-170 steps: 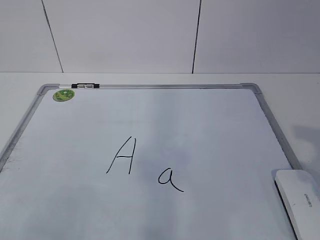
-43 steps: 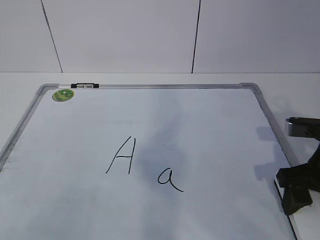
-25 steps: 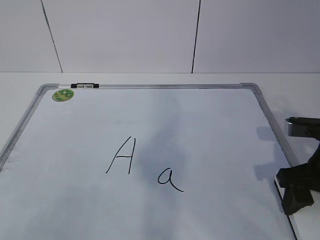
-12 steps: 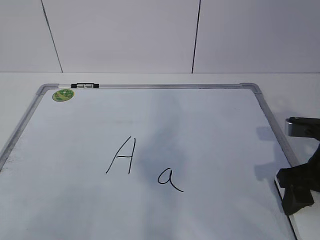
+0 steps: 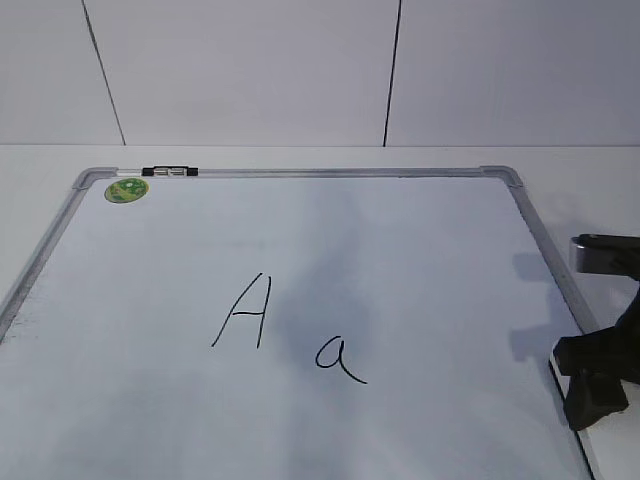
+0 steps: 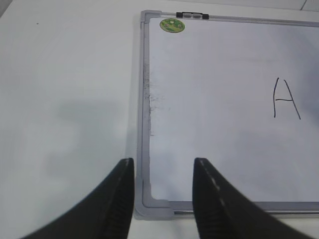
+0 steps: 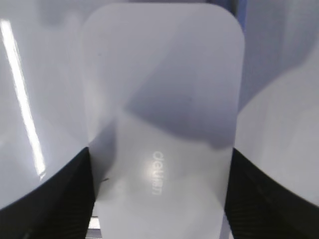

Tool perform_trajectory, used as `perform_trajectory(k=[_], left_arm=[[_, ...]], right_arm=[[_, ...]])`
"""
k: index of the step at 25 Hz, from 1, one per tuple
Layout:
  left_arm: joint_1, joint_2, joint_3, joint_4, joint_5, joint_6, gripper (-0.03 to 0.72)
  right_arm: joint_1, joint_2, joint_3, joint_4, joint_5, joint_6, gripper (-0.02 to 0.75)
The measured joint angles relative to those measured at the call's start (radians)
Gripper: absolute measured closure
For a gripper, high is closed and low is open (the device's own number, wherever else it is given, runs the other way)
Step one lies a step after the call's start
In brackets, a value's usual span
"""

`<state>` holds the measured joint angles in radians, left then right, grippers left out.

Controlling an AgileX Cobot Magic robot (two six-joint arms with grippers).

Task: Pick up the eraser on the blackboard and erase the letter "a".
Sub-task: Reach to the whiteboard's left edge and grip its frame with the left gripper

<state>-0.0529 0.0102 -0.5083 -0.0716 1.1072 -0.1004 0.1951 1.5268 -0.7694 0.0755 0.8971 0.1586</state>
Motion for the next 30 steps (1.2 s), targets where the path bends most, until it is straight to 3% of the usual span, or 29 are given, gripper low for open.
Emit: perform_trajectory(k=[9,30], left_arm=[[0.0,0.0,0.0,-0.002,-0.002,0.0,0.421],[0.0,0.005,0.0,-0.007,-0.002,0.0,0.435]], right_arm=[[0.0,0.0,0.0,-0.012,0.005,0.0,0.176],[0.0,0.006,-0.199,-0.052,0.25,0.002,0.176]])
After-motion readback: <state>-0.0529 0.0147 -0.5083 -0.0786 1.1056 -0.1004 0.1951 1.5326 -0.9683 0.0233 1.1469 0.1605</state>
